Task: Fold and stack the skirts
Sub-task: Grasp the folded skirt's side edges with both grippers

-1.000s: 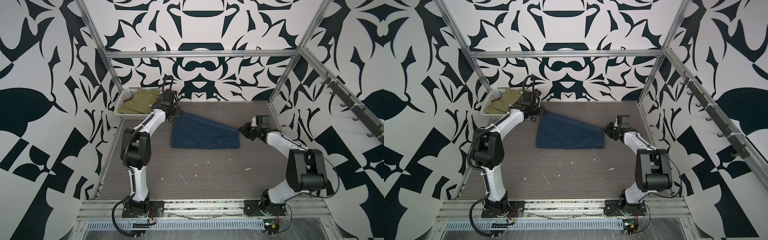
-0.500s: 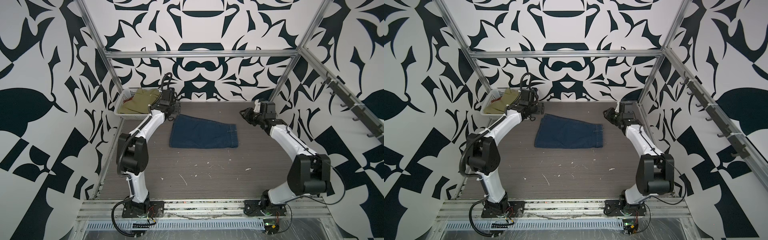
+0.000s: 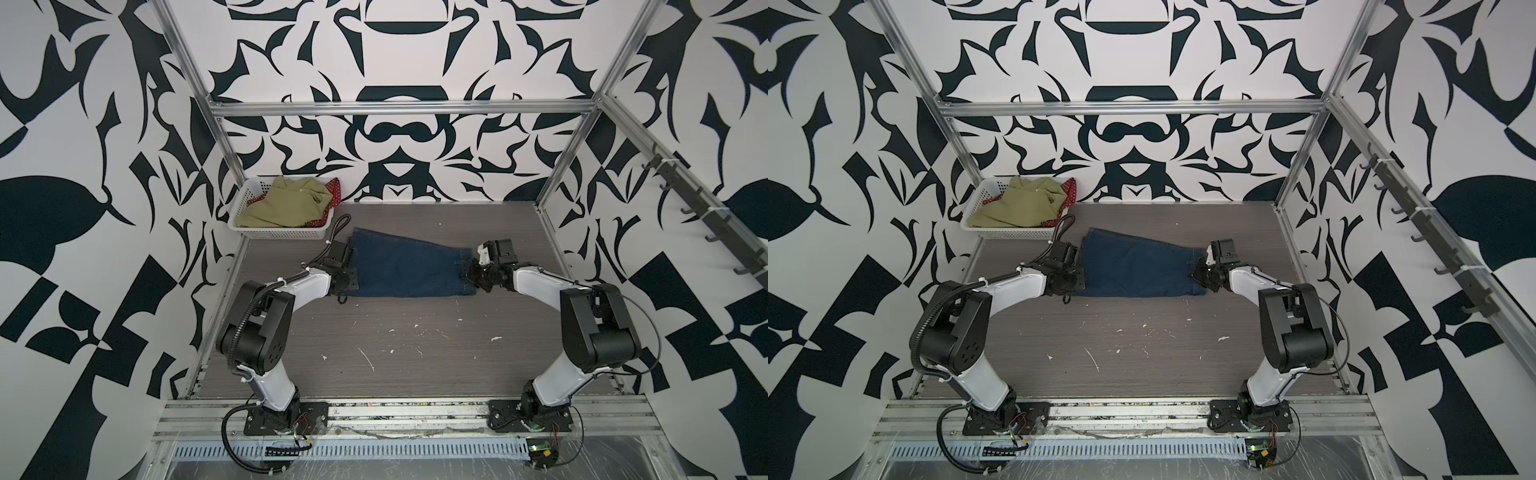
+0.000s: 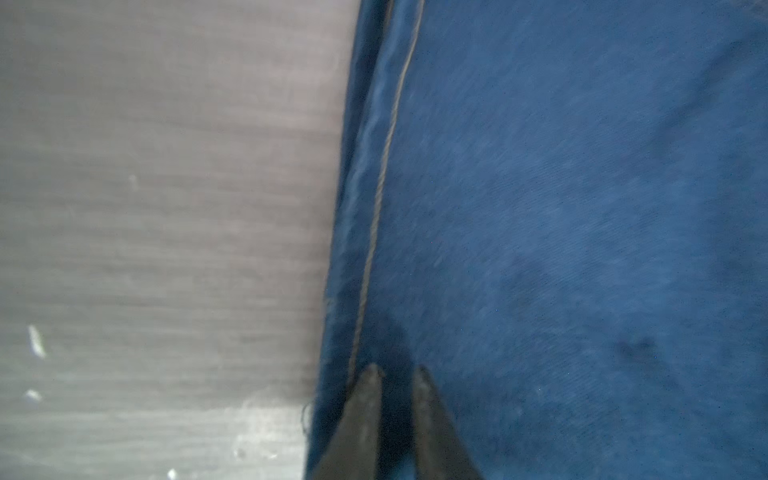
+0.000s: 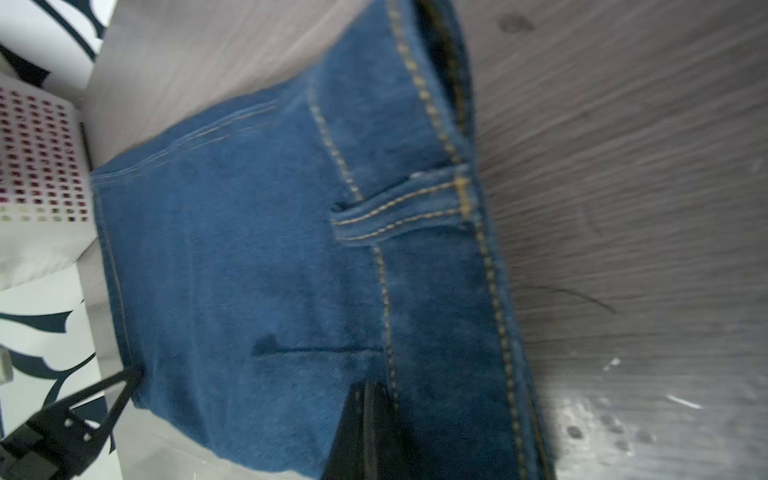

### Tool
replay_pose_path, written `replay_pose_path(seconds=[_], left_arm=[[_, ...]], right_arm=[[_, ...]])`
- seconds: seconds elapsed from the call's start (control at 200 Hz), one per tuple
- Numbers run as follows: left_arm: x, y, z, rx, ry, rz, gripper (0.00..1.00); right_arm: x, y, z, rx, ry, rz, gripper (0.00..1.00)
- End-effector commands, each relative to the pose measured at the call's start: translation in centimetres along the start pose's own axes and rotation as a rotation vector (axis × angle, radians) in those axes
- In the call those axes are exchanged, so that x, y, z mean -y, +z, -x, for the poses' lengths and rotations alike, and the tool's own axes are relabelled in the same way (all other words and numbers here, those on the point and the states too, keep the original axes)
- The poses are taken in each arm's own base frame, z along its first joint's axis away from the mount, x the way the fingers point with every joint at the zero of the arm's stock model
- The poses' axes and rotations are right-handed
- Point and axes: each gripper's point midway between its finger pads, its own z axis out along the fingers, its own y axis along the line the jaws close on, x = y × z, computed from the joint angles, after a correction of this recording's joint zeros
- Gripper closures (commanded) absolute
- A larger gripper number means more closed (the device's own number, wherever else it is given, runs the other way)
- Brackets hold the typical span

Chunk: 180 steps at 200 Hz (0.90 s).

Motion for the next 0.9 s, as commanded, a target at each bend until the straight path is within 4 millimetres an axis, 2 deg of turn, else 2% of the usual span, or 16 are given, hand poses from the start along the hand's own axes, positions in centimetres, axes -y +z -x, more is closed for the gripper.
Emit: replay_pose_path(seconds=[0.0,0.095,0.225,0.35,0.445,0.495,0.545,0.595,0.64,0.74,0.895], left_arm=[[-1.4,-0.4,-1.7,0.009,-0.113,0.021,0.85],[-3.6,-0.1,-4.0,0.012,-0.189,0.047,0.81],[-5.8,0.0,-4.7,-0.009,-0.311,0.024,0.84],[-5.6,-2.1,-2.1,0.078,-0.282,0.029,0.82],[-5.1,-5.1,1.4,0.195,-0.256,0.031,0.77],[-4.2,-6.7,3.6,0.254,-0.23,-0.003,0.73],[-2.9,-7.9,5.5,0.287,-0.195,-0.038,0.7],[-1.6,-8.5,7.0,0.295,-0.163,-0.057,0.65],[0.1,-8.7,8.0,0.295,-0.12,-0.078,0.59],[4.8,-7.6,8.7,0.285,-0.004,-0.129,0.53],[13.1,-4.7,7.8,0.207,0.133,-0.25,0.54]], right_arm=[[1.2,0.2,1.4,0.036,0.027,-0.046,0.99],[2.9,0.9,1.1,0.028,0.055,-0.087,0.99],[3.6,1.8,0.5,0.001,0.063,-0.106,0.99],[2.8,1.2,0.5,-0.014,0.052,-0.08,1.0],[0.4,-1.0,1.3,0.022,0.019,-0.012,0.95],[-1.1,-2.5,2.1,0.063,-0.017,0.026,0.86],[-2.1,-4.0,3.0,0.112,-0.05,0.042,0.67],[-2.3,-5.0,3.8,0.155,-0.084,0.043,0.45],[-2.0,-5.5,4.5,0.173,-0.087,0.043,0.34],[-0.7,-5.5,5.7,0.172,-0.059,0.076,0.28],[-0.7,-3.5,5.8,0.103,-0.078,0.146,0.23]])
